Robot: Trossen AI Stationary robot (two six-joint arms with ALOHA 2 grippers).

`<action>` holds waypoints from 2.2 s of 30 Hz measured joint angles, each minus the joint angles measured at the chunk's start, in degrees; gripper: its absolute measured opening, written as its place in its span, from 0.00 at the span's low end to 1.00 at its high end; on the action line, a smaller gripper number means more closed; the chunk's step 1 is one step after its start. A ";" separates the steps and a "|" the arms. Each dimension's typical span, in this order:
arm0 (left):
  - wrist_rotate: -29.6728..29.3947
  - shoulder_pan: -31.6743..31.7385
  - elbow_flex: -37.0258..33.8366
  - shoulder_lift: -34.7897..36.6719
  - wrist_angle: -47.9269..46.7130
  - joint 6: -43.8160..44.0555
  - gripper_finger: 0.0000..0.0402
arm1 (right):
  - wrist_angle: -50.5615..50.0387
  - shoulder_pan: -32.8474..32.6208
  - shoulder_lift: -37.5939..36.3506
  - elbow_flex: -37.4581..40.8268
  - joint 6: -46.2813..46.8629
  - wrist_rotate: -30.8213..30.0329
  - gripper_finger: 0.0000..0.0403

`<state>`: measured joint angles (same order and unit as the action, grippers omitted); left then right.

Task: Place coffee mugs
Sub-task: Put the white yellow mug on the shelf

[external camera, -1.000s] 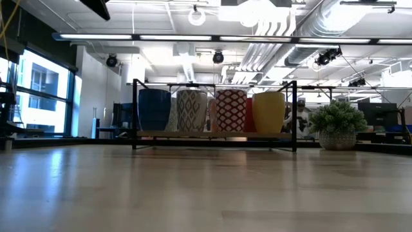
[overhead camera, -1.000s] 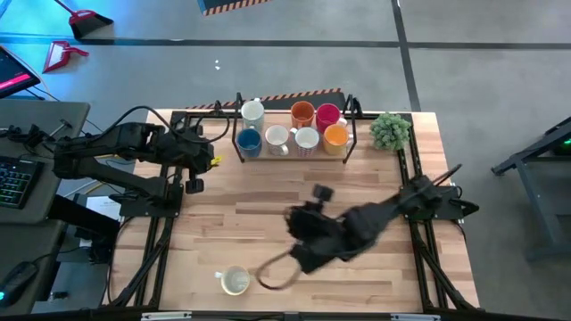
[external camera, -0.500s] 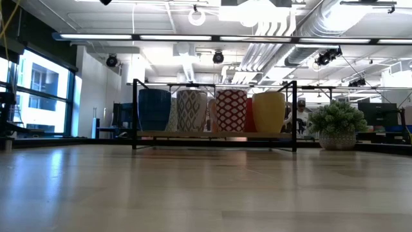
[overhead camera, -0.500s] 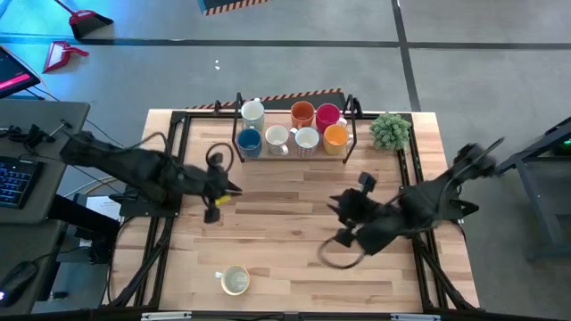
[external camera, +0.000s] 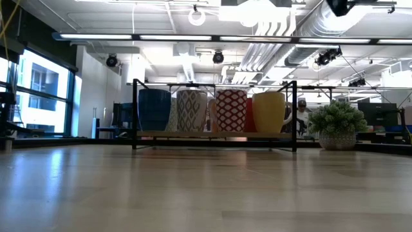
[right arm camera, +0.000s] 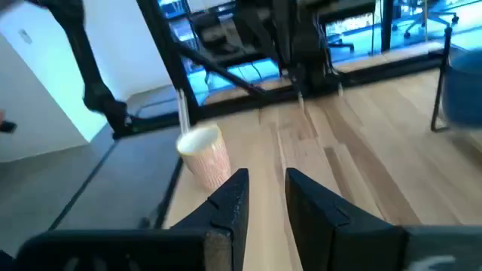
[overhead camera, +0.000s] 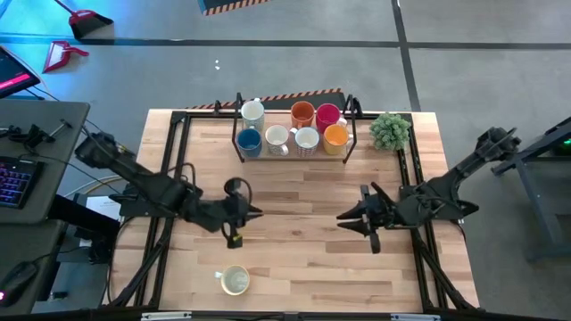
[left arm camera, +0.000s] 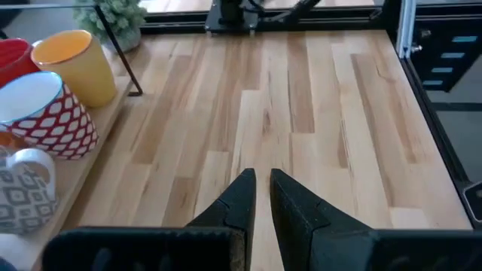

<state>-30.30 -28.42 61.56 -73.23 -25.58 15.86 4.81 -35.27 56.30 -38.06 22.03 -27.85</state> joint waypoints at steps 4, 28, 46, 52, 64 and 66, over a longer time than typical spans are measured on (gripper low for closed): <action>-2.41 -1.49 -0.04 -1.88 -2.17 2.32 0.08 | 0.57 0.00 -0.27 5.94 2.44 0.33 0.19; 18.95 -1.93 0.02 -5.28 -12.89 24.16 0.08 | 2.40 6.86 -0.38 10.92 4.68 -3.34 0.19; 25.97 -11.56 6.54 -17.69 -14.12 32.05 0.08 | -4.19 8.68 -0.38 10.90 10.10 5.92 0.19; 27.19 -11.35 7.94 -20.66 -19.12 32.04 0.08 | -5.00 8.66 -0.38 10.90 10.75 10.02 0.19; 23.80 -8.26 16.64 -20.32 -28.20 30.35 0.08 | -9.41 8.68 -0.38 10.90 10.77 11.84 0.19; 24.59 -7.46 18.10 -20.32 -29.02 28.52 0.08 | -9.83 8.66 -0.38 10.90 10.77 11.84 0.19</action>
<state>-5.72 -35.89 79.66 -93.55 -54.59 44.38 -5.02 -26.61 55.92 -27.16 32.80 -16.01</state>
